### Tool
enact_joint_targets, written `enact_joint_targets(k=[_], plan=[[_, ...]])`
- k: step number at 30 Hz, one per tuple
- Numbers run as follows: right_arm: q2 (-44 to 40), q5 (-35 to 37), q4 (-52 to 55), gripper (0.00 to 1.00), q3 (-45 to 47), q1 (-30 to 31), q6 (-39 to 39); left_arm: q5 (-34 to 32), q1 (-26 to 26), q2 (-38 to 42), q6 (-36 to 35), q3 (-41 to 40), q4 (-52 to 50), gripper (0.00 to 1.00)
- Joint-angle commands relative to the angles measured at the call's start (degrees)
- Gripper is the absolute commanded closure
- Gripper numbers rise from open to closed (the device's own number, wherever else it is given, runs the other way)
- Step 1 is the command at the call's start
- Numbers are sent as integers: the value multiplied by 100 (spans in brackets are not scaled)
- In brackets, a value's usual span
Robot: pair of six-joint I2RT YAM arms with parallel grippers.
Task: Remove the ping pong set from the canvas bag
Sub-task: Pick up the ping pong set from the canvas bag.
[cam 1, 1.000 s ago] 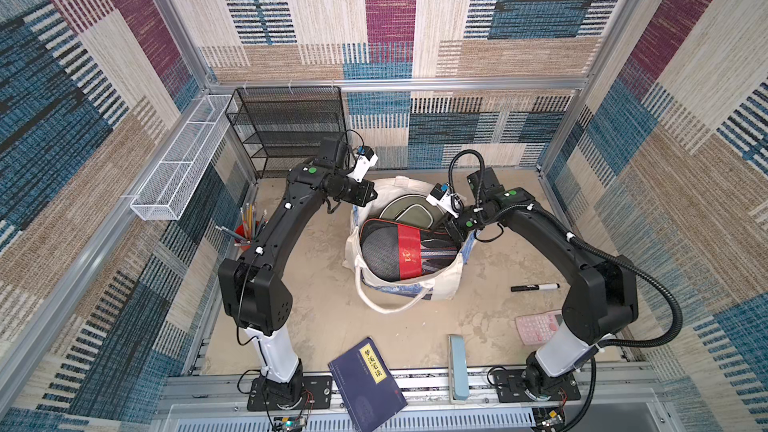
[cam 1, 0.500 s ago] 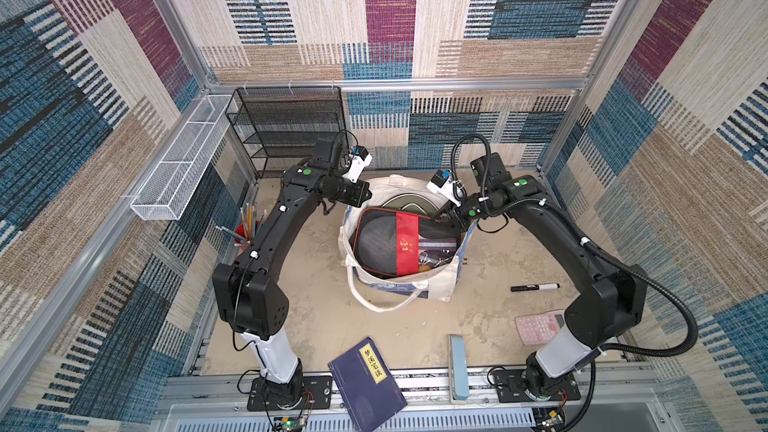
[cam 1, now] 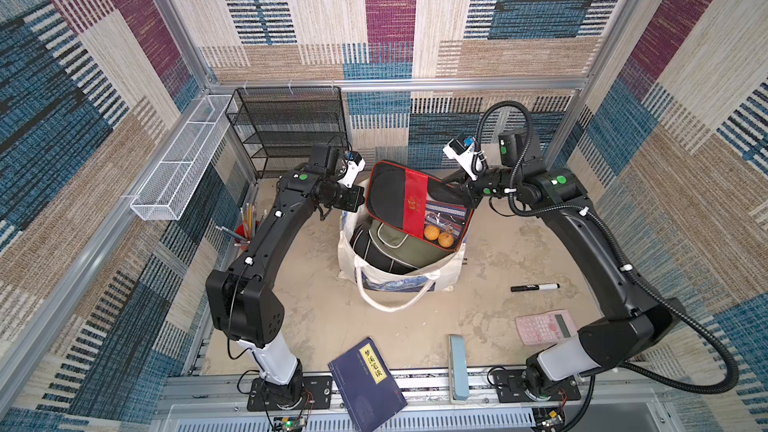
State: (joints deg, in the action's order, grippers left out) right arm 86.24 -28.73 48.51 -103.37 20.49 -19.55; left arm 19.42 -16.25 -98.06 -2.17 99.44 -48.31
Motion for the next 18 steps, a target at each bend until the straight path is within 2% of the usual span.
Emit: enact_joint_targets(k=[1, 10, 18], plan=[[-194, 620, -1068, 100, -212, -10, 367, -87, 8, 25, 106, -45, -107, 100], [-657, 1935, -1405, 100, -741, -11, 793, -78, 8, -29, 75, -91, -107, 100], [-943, 3925, -1282, 100, -1003, -110, 961, -35, 8, -35, 47, -83, -100, 100]])
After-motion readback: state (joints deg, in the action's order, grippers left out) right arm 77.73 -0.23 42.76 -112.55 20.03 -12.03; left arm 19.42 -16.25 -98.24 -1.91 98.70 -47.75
